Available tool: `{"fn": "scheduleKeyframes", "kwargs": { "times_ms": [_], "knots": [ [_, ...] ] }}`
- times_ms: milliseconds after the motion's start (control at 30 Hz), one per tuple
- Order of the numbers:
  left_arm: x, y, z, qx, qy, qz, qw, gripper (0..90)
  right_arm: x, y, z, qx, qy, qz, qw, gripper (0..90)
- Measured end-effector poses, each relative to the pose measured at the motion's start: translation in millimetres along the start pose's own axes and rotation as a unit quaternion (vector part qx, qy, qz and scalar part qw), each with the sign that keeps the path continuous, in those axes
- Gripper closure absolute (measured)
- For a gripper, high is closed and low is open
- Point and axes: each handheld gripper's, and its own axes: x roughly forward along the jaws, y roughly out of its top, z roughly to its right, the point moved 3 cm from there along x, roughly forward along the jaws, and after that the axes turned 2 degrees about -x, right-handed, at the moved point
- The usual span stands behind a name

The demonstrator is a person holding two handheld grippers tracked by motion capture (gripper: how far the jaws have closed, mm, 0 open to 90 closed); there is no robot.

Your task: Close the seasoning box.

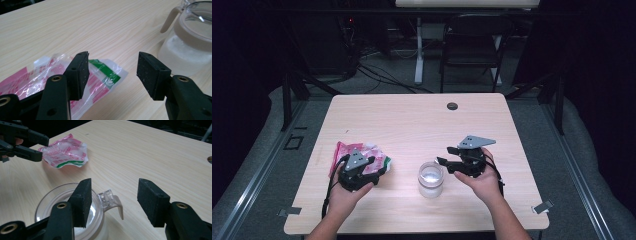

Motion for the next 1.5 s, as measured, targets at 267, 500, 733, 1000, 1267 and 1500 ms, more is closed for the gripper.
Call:
{"fn": "scheduleKeyframes", "kwargs": {
  "times_ms": [267, 500, 733, 1000, 1267, 1500],
  "knots": [
    [5.7, -16.3, -14.4, -0.014, 0.012, 0.0, 0.9998, 43.3, -5.8, -7.9, 12.5, 0.02, -0.022, 0.005, 0.9996, 45.3],
    [11.9, -25.4, -19.6, -0.026, 0.013, -0.002, 0.9996, 43.3, -5.3, -20.4, 28.0, 0.046, -0.047, 0.001, 0.9978, 45.3],
    [11.6, -27.9, -24.5, -0.035, 0.022, 0.002, 0.9991, 43.3, 1.3, -35.3, 42.7, 0.08, -0.061, -0.013, 0.9948, 45.3],
    [14.3, -31.1, -27.2, -0.036, 0.03, -0.005, 0.9989, 43.2, 6.8, -47.3, 51.1, 0.096, -0.077, -0.026, 0.992, 45.3],
    [17.7, -33.1, -27.7, -0.032, 0.033, -0.016, 0.9988, 43.1, 13.4, -57.5, 56.3, 0.098, -0.092, -0.042, 0.99, 45.6],
    [19.6, -33.8, -27.1, -0.03, 0.033, -0.02, 0.9988, 42.7, 16.1, -58.9, 55.2, 0.095, -0.095, -0.049, 0.9897, 45.4]
  ]
}}
